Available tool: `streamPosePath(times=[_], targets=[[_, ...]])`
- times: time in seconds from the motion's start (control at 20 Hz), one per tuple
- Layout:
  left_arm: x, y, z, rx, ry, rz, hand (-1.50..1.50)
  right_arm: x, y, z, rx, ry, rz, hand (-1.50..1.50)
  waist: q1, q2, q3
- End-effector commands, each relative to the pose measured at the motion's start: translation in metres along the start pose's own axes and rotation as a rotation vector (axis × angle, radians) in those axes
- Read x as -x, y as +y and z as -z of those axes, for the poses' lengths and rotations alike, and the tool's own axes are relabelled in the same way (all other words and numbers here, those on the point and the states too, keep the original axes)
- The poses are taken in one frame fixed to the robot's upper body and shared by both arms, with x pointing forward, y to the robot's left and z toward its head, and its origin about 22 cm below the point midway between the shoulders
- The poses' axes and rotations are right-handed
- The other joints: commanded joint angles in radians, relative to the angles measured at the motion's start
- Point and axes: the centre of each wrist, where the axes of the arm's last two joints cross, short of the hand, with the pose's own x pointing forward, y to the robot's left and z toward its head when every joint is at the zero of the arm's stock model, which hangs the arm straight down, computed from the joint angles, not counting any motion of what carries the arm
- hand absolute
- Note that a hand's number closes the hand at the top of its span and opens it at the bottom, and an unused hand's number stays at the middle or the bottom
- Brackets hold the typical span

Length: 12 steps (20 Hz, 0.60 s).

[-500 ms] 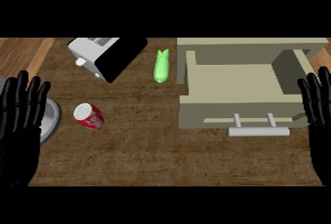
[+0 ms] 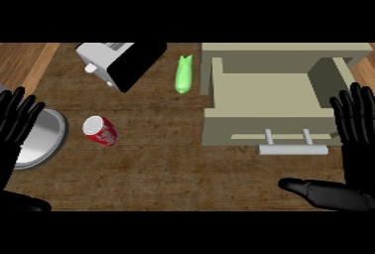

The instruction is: Pick up the can, place it into the drawer and close the drawer

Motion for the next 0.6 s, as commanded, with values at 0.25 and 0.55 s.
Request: streamPosePath(times=[0.25, 0.55], targets=[[-0.010, 0.057, 0.007, -0.018, 0.149, -0.037, -1.50, 0.018, 0.004, 0.002, 0.056, 0.115, 0.006, -1.50, 0.002, -0.004, 0.000], [-0.002, 0.065, 0.027, 0.000, 0.139, -0.054, -1.50, 0.013, 0.003, -0.026, 0.034, 0.140, 0.007, -1.50, -0.004, -0.004, 0.000]])
